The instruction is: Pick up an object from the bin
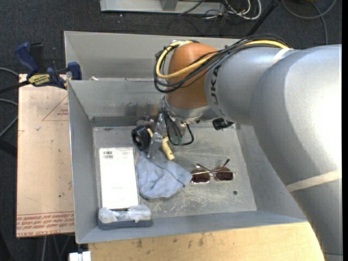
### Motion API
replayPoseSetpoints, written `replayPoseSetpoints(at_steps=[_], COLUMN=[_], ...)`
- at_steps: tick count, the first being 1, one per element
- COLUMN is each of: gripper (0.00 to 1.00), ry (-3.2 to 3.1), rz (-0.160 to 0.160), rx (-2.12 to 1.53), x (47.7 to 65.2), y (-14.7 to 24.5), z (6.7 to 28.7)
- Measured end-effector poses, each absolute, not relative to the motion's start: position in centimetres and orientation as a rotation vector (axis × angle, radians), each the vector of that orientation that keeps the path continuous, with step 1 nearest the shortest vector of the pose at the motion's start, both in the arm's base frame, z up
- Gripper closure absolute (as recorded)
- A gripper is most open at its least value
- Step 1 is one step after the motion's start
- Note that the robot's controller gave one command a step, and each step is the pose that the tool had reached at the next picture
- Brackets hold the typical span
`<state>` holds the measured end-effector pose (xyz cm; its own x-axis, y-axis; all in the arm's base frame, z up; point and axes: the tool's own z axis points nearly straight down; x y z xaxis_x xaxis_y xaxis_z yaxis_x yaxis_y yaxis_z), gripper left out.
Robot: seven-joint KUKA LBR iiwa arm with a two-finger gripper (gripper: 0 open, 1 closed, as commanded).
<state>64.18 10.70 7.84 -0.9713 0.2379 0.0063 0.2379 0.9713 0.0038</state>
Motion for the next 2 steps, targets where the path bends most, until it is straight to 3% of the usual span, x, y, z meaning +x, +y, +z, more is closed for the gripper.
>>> replayPoseSetpoints(at_steps=[2], gripper=[1.00], ry=[-3.121], rz=[-0.003], rx=[-0.376], x=[64.3], y=[10.6], z=[11.2])
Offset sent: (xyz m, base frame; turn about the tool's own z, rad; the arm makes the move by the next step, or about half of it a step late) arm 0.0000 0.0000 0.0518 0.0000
